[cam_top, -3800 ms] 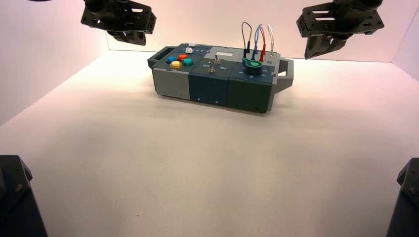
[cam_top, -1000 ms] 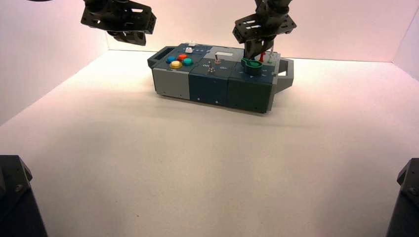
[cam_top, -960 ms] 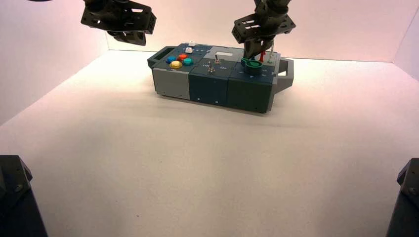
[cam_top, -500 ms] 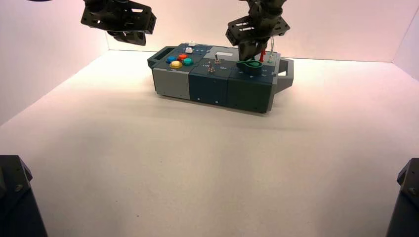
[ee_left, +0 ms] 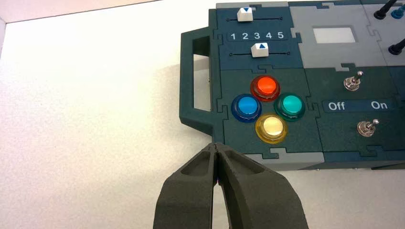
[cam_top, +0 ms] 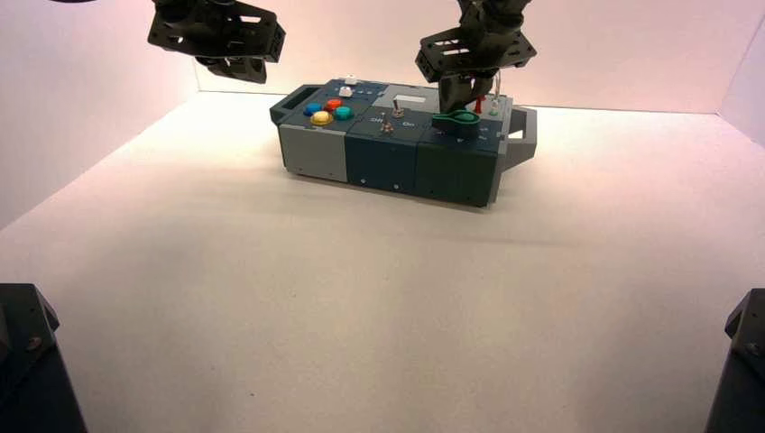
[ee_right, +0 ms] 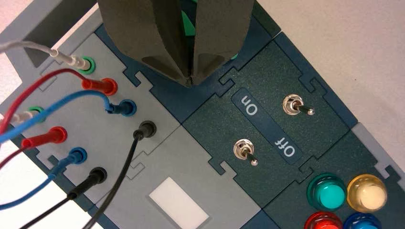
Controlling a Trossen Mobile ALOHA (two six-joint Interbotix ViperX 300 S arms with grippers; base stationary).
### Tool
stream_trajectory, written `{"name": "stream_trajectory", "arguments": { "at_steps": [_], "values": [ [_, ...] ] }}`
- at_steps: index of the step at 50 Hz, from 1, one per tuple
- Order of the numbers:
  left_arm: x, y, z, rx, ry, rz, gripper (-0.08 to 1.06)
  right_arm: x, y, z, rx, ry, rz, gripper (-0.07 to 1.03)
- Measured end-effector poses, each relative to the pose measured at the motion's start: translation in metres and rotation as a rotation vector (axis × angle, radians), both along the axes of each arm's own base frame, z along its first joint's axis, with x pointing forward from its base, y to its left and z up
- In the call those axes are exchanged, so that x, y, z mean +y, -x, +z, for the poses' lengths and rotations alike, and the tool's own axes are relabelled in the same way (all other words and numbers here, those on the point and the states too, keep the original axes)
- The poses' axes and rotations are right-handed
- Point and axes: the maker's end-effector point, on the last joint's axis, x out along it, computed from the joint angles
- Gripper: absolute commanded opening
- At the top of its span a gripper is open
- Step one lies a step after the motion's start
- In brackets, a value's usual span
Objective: Turn the knob to position 3.
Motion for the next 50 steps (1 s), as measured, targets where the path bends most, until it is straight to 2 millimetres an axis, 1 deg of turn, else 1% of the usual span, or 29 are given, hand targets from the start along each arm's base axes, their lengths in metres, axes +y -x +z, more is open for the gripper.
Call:
{"name": "stream_trajectory", "arguments": {
  "at_steps": [3,8,17,30,43,50],
  "values": [
    [0.000,0.000,0.000,-0.002,-0.001,-0.001,-0.03,0.000,0.001,0.000,0.000,-0.001,-0.001,-0.02],
    [0.000,0.000,0.000,0.000,-0.001,-0.001,-0.03,0.005,0.005,0.001,0.003,-0.003,0.010,-0.02],
    [0.000,0.000,0.001,-0.003,0.000,-0.001,-0.03,0.024,0.017,-0.002,0.019,-0.006,0.054,-0.02],
    [0.000,0.000,0.001,-0.003,0.000,-0.001,-0.03,0.023,0.016,-0.001,0.018,-0.008,0.048,-0.02],
    [0.000,0.000,0.000,0.000,-0.001,-0.001,-0.03,0.019,0.023,-0.007,0.035,0.002,0.049,-0.02],
    [0.000,0.000,0.000,-0.002,-0.001,-0.001,-0.03,0.019,0.024,-0.004,0.031,-0.001,0.050,-0.02]
  ]
}}
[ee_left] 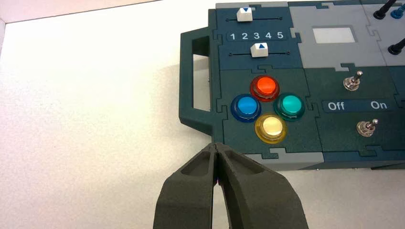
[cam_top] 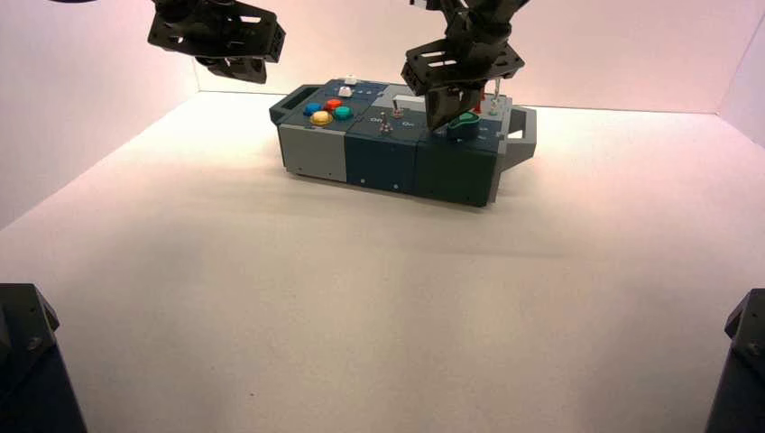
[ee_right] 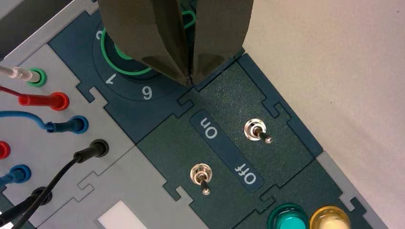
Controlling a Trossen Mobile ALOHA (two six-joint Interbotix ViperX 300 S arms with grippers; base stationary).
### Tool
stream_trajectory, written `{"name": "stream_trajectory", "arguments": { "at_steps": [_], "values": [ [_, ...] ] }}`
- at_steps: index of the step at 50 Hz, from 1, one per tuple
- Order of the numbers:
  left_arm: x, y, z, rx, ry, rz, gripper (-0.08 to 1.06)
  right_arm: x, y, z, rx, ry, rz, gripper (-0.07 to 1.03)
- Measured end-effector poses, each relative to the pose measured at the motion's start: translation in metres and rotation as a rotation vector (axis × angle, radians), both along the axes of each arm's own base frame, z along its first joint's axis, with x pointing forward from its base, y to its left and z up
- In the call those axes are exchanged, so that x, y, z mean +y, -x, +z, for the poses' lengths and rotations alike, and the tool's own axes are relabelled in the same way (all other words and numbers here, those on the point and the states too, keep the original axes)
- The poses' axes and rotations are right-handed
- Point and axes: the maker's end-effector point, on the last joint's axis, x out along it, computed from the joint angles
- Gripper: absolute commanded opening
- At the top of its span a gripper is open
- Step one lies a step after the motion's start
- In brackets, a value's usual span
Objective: Turn the knob to position 3.
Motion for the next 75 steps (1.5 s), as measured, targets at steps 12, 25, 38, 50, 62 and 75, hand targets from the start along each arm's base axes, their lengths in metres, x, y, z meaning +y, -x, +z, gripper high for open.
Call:
{"name": "stream_trajectory", "arguments": {
  "at_steps": [12,25,38,50,62,75],
  "values": [
    [0.000,0.000,0.000,0.002,0.001,0.001,-0.03,-0.001,0.002,0.001,0.000,-0.001,-0.001,-0.02],
    [0.000,-0.001,0.001,-0.001,0.000,0.000,-0.03,-0.004,0.006,0.000,0.007,0.003,-0.004,-0.02],
    [0.000,0.000,0.000,0.002,0.001,0.001,-0.03,-0.005,0.010,0.004,0.002,-0.003,-0.005,-0.02],
    [0.000,0.000,0.000,0.000,0.000,0.000,-0.03,-0.007,0.013,0.003,0.008,-0.001,-0.008,-0.02],
    [0.000,-0.001,0.001,-0.001,0.002,0.001,-0.03,-0.010,0.018,0.005,0.012,-0.006,-0.016,-0.02],
    [0.000,0.000,0.000,0.000,0.000,0.000,-0.03,-0.011,0.022,0.005,0.016,-0.008,-0.019,-0.02]
  ]
}}
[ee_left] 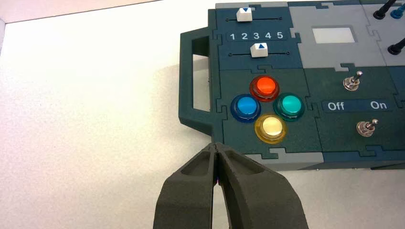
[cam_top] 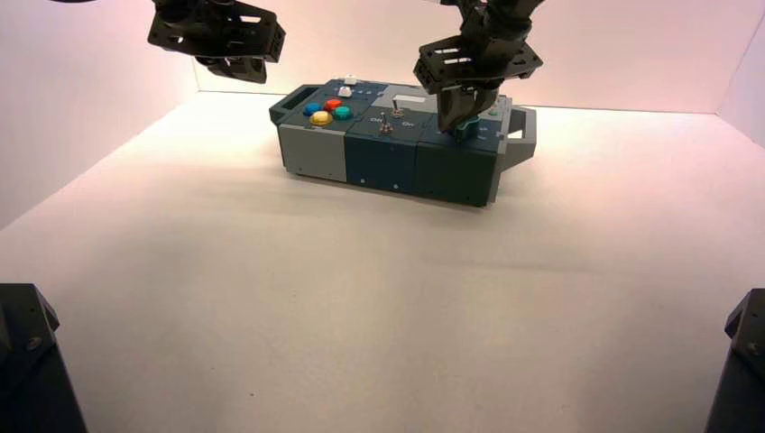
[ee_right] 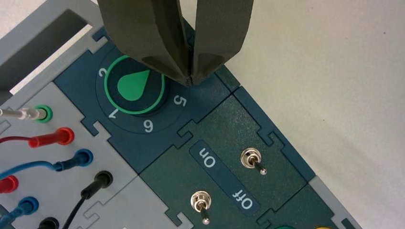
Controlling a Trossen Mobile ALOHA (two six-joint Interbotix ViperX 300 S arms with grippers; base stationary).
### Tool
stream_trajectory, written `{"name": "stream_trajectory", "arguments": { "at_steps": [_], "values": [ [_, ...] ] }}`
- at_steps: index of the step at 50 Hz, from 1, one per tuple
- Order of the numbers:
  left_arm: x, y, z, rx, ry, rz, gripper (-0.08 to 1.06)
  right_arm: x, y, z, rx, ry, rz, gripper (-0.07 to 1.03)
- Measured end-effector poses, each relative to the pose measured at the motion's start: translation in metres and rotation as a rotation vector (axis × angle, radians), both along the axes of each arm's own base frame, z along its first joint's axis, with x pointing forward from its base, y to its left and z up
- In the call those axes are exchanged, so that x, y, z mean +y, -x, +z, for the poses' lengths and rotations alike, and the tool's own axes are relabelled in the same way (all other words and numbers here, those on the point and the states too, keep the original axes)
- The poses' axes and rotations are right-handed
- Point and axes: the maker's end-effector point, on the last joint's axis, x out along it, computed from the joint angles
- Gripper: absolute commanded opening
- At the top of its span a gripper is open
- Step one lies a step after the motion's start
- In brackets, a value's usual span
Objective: Turn the knob to position 3.
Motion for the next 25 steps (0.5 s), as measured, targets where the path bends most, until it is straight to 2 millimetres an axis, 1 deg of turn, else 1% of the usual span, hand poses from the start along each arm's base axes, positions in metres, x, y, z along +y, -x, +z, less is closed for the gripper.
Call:
{"name": "stream_trajectory", "arguments": {
  "at_steps": [25],
  "values": [
    [0.0000,0.0000,0.0000,0.000,0.001,0.001,-0.03,-0.0022,0.0047,-0.0001,0.006,-0.002,-0.004,-0.02]
  ]
}}
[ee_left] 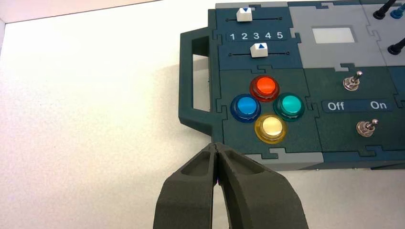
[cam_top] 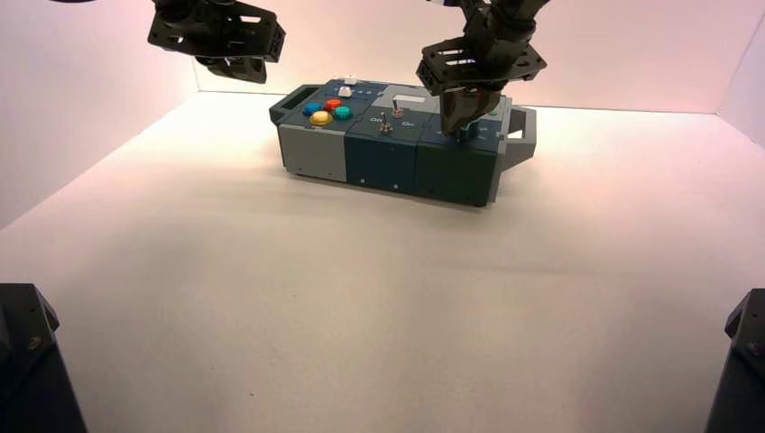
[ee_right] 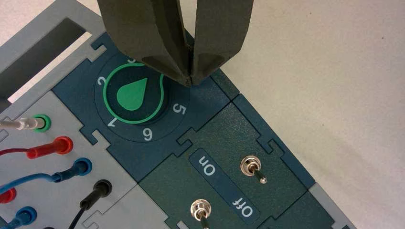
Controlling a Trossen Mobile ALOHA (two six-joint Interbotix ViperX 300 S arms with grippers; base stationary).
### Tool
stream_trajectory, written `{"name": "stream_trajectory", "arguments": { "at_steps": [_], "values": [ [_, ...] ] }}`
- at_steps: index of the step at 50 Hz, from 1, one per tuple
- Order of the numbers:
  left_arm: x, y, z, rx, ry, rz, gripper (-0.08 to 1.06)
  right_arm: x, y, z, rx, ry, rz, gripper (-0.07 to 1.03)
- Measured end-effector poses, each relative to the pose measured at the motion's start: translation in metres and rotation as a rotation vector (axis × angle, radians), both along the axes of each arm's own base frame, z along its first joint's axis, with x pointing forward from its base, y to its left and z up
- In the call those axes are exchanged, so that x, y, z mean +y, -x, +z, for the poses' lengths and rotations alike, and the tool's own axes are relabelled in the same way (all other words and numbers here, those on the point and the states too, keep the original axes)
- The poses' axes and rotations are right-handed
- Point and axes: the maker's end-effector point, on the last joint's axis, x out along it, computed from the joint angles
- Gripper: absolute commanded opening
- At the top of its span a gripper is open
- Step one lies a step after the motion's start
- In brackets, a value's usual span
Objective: Turn the knob to position 3.
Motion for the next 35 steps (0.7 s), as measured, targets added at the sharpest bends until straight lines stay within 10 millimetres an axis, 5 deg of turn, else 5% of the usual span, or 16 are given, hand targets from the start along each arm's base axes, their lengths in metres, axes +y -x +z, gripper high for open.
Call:
{"name": "stream_trajectory", "arguments": {
  "at_steps": [35],
  "values": [
    [-0.0002,-0.0005,0.0005,-0.002,-0.002,-0.002,-0.03,-0.0022,0.0026,-0.0027,0.008,0.005,0.000,-0.02]
  ]
}}
